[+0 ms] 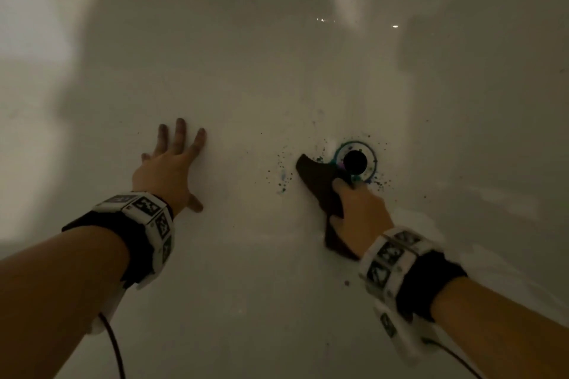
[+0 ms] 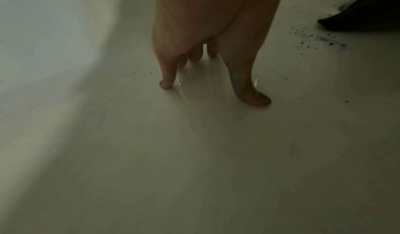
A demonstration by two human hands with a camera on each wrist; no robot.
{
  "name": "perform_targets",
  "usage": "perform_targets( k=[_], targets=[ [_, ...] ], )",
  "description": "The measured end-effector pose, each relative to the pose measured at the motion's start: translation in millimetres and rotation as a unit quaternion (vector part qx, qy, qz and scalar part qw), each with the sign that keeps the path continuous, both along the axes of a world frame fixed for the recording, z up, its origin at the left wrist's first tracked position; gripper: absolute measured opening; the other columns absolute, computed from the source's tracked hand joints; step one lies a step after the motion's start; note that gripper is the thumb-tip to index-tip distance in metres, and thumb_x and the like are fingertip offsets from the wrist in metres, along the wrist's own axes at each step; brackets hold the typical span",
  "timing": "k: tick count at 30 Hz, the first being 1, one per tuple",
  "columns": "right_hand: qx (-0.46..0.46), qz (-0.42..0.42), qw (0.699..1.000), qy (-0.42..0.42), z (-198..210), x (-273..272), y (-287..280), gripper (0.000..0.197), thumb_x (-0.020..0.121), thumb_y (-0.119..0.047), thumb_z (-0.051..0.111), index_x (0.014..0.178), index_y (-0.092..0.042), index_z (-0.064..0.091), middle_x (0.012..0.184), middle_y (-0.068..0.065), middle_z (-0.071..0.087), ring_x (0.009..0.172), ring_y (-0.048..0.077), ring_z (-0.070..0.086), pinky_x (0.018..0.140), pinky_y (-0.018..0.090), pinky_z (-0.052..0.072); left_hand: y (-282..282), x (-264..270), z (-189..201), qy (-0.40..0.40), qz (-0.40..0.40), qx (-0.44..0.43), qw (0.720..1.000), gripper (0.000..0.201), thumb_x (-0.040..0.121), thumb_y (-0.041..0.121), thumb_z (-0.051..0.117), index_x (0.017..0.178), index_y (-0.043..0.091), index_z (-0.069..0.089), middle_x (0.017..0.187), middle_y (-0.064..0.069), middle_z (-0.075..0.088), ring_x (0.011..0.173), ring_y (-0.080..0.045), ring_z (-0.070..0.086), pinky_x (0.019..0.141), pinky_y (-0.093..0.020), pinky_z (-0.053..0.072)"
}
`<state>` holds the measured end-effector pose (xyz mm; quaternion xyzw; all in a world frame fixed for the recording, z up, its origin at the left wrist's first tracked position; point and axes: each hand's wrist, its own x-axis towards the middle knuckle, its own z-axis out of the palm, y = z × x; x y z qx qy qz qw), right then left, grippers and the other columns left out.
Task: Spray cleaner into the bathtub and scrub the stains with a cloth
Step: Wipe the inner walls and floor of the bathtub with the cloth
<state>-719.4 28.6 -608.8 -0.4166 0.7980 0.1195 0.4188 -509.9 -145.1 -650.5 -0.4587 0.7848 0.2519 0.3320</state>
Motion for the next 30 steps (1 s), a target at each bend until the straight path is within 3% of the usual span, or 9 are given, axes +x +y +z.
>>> perform_targets(
  k=[2, 4, 7, 10, 16, 21, 24, 27, 30],
  targets=[
    [-0.029, 0.045, 0.995, -0.087, 12, 29, 2, 0.060, 0.094, -0.021, 0.048, 0.146, -0.024, 0.019, 0.141, 0.012, 0.030, 0.120, 0.029, 0.045, 0.099, 0.029, 0.035, 0, 0, 0, 0.000, -0.001, -0.001, 1.000, 0.130, 0.062, 0.028, 0.084, 0.146, 0.034, -0.016, 0.151, 0.004, -0.031, 0.142, -0.023, -0.021, 0.115, -0.051, 0.012],
    [-0.045, 0.116, 0.980, -0.156, 14, 63, -4, 0.055, 0.094, -0.019, 0.045, 0.144, -0.023, 0.023, 0.131, 0.013, 0.036, 0.107, 0.030, 0.050, 0.084, 0.030, 0.039, -1, 0, 1, 0.000, -0.005, -0.002, 1.000, 0.130, 0.062, 0.029, 0.084, 0.145, 0.034, -0.016, 0.151, 0.004, -0.030, 0.142, -0.023, -0.021, 0.114, -0.051, 0.012],
    [-0.058, 0.155, 0.974, -0.152, -9, 88, -28, 0.054, 0.093, -0.015, 0.046, 0.143, -0.017, 0.026, 0.127, 0.017, 0.038, 0.101, 0.032, 0.052, 0.072, 0.030, 0.036, 0, 1, 0, -0.001, -0.010, -0.003, 1.000, 0.129, 0.064, 0.032, 0.083, 0.145, 0.034, -0.018, 0.151, 0.004, -0.031, 0.142, -0.023, -0.021, 0.115, -0.050, 0.011],
    [-0.099, 0.095, 0.985, -0.106, -27, 81, -58, 0.058, 0.089, -0.016, 0.054, 0.141, -0.016, 0.029, 0.124, 0.019, 0.041, 0.101, 0.033, 0.053, 0.078, 0.034, 0.044, 0, 2, -1, 0.009, -0.014, -0.021, 1.000, 0.121, 0.070, 0.028, 0.079, 0.145, 0.035, -0.015, 0.152, 0.004, -0.028, 0.142, -0.023, -0.019, 0.115, -0.050, 0.014],
    [-0.123, -0.123, 0.984, 0.030, -30, -2, -74, 0.052, 0.089, -0.018, 0.051, 0.138, -0.013, 0.033, 0.124, 0.021, 0.047, 0.111, 0.038, 0.051, 0.091, 0.039, 0.042, -2, 3, -3, 0.003, -0.005, -0.002, 1.000, 0.131, 0.062, 0.030, 0.085, 0.144, 0.038, -0.017, 0.150, 0.008, -0.032, 0.142, -0.021, -0.021, 0.115, -0.050, 0.013],
    [-0.110, -0.178, 0.976, 0.056, -30, -23, -68, 0.051, 0.086, -0.017, 0.054, 0.135, -0.012, 0.039, 0.124, 0.018, 0.053, 0.111, 0.033, 0.053, 0.094, 0.039, 0.045, -1, 2, -2, 0.005, 0.002, 0.002, 1.000, 0.131, 0.062, 0.029, 0.084, 0.144, 0.037, -0.019, 0.149, 0.008, -0.033, 0.141, -0.021, -0.023, 0.115, -0.049, 0.011],
    [-0.160, -0.149, 0.975, -0.026, -12, 18, -62, 0.057, 0.088, -0.018, 0.056, 0.140, -0.015, 0.034, 0.127, 0.013, 0.048, 0.117, 0.030, 0.048, 0.098, 0.033, 0.038, -1, 3, -2, 0.010, -0.001, -0.005, 1.000, 0.131, 0.063, 0.029, 0.084, 0.144, 0.036, -0.019, 0.150, 0.006, -0.032, 0.141, -0.022, -0.023, 0.115, -0.049, 0.010],
    [-0.152, -0.042, 0.982, -0.104, -5, 65, -64, 0.053, 0.091, -0.017, 0.051, 0.141, -0.017, 0.032, 0.122, 0.013, 0.045, 0.107, 0.029, 0.051, 0.080, 0.026, 0.037, 0, 3, -1, 0.009, -0.003, -0.012, 1.000, 0.130, 0.063, 0.028, 0.084, 0.145, 0.033, -0.017, 0.151, 0.005, -0.031, 0.141, -0.023, -0.021, 0.115, -0.049, 0.011],
    [-0.127, 0.038, 0.985, -0.108, -18, 75, -88, 0.057, 0.091, -0.017, 0.050, 0.143, -0.015, 0.027, 0.126, 0.017, 0.040, 0.102, 0.031, 0.052, 0.078, 0.031, 0.041, 0, 1, -2, 0.012, 0.012, -0.007, 1.000, 0.129, 0.063, 0.023, 0.084, 0.145, 0.035, -0.016, 0.150, 0.008, -0.032, 0.142, -0.024, -0.020, 0.116, -0.048, 0.010]
  ],
)
